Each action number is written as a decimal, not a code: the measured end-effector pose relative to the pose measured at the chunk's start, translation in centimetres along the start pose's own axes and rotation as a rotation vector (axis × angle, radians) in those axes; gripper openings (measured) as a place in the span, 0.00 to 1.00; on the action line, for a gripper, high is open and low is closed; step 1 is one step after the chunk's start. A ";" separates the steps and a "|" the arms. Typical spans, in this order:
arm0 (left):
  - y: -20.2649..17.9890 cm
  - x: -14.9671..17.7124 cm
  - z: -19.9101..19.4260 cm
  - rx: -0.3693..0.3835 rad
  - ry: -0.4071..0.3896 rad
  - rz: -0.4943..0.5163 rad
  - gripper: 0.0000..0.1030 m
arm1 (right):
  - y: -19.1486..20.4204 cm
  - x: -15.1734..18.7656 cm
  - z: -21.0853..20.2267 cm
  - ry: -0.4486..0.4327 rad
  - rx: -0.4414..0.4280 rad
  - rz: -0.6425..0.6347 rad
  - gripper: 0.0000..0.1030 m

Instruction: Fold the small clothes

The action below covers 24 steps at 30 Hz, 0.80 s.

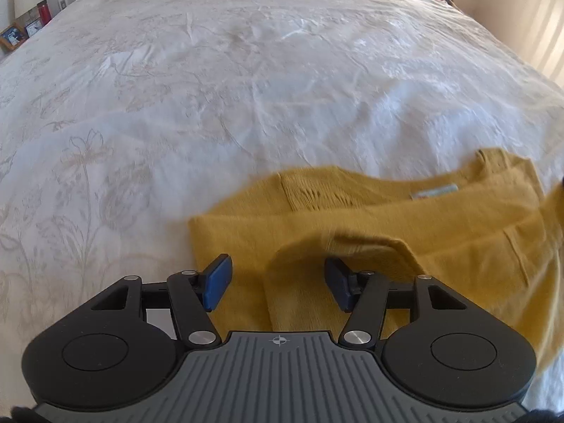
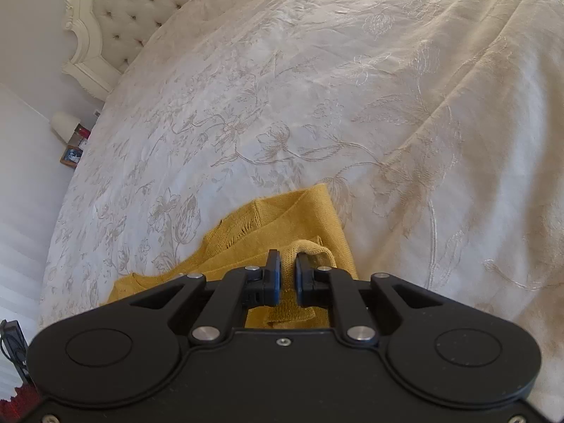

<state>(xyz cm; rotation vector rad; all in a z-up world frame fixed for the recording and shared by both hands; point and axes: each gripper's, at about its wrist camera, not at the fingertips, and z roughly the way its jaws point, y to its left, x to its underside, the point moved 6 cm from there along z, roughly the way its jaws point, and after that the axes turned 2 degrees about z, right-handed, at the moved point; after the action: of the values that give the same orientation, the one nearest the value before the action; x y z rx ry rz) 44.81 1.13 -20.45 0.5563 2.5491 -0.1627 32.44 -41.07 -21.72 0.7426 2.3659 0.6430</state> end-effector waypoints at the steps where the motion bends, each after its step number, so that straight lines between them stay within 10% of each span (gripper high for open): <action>1: 0.5 -0.8 0.3 0.002 -0.006 -0.014 0.55 | 0.2 -0.1 0.3 0.000 0.005 0.002 0.20; 10: 3.3 -2.9 -0.4 0.050 -0.057 -0.152 0.55 | -0.4 -0.9 1.9 -0.033 0.080 0.027 0.20; 15: 1.0 -0.8 -1.8 0.143 -0.045 -0.130 0.56 | -2.0 -1.1 0.3 -0.119 0.081 0.088 0.57; 24: -1.4 1.3 0.5 0.188 0.031 -0.087 0.56 | -2.2 -1.6 -1.5 -0.081 0.077 -0.055 0.56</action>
<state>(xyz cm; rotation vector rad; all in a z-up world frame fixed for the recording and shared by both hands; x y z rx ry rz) 43.45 0.24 -21.53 0.5220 2.6055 -0.4311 31.78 -44.10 -21.36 0.7209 2.3392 0.4921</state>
